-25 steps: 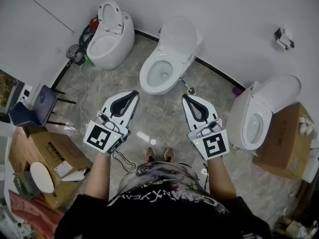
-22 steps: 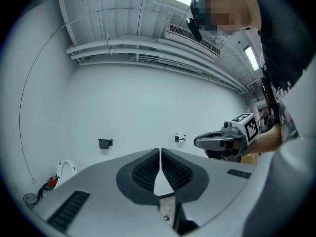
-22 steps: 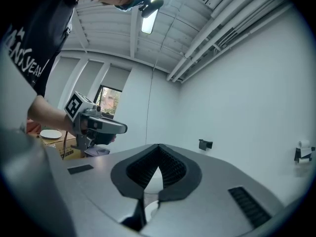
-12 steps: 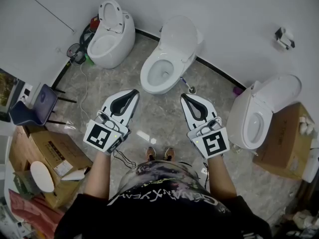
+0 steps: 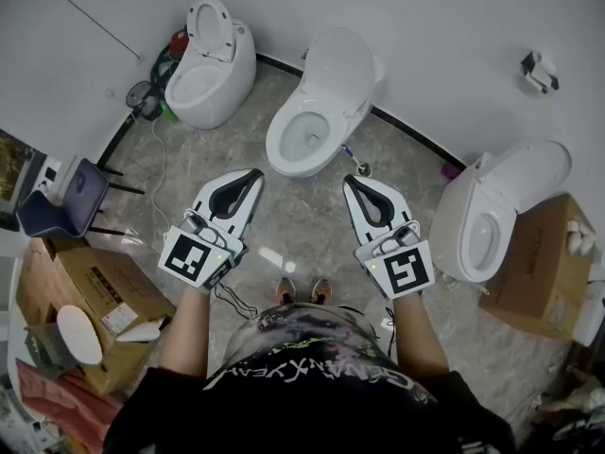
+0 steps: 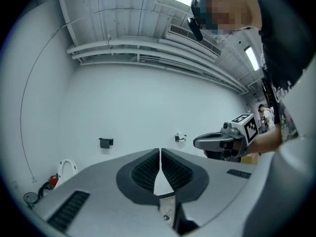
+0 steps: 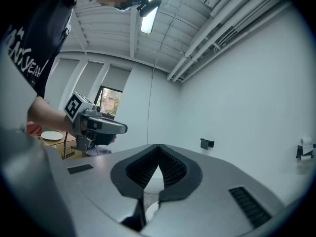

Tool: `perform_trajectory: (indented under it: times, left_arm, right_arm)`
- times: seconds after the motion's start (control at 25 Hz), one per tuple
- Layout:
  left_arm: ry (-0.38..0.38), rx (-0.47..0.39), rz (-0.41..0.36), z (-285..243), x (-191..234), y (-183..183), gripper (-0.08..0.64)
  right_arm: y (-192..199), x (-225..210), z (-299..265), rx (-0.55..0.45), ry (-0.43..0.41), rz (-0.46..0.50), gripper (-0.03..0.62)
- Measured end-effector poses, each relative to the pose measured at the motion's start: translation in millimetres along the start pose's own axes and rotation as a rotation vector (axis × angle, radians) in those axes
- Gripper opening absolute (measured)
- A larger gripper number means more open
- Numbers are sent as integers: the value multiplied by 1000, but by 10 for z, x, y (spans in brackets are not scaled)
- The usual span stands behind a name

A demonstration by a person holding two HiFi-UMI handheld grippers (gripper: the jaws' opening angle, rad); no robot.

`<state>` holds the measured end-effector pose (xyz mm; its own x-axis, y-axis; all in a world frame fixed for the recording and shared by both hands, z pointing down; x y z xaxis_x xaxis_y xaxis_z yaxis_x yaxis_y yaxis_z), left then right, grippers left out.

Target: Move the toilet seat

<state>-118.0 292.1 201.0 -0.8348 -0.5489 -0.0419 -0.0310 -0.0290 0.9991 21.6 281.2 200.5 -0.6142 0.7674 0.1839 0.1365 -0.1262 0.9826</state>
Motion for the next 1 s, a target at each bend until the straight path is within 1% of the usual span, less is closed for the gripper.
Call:
perform_trajectory:
  times: [0.28,0.4,0.52,0.6,0.68,0.76,0.84,0.92,1.0]
  left_arm:
    - [19,1,8,0,5,27,32]
    - [23,4,0,-15,-15,46,32]
    - [24,6,-9,-20,-29,59,34]
    - [26,-3,0,-22,-33,36,40]
    - [36,4,-1,-27,-36,46,105]
    - [48,22,-19,-22,-32,93,171]
    - [54,17,-22,-17,-42,87,201]
    - [55,2,-12,-18,-64,49,235]
    - [60,3,-21,-30,-73,54,279]
  right_arm:
    - [9,7,-7,1,-2,-6,5]
    - [28,3,-6,2,-6,-8,48]
    - [48,1,-4,3,-8,-10,57]
    - [47,4,-2,3,-11,-15,74]
    - [44,4,-2,5,-16,-20,97]
    - [42,8,-6,5,-22,-25,129]
    - [35,15,-6,1,-26,-28,157]
    - [33,20,3,-1,-29,-33,200]
    - [43,14,11,11,-37,-40,242]
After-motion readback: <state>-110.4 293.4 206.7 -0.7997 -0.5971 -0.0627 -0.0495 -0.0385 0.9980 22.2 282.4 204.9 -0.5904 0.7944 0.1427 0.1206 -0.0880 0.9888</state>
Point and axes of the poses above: the fingertips, and each gripper's own axes: z backward along the fingers, x to its left, y out of its underside, the point moved 1 cm from there along z, backward along the fingers, and after that the axes turned 4 degrees about -y, right-handed, at the moved point
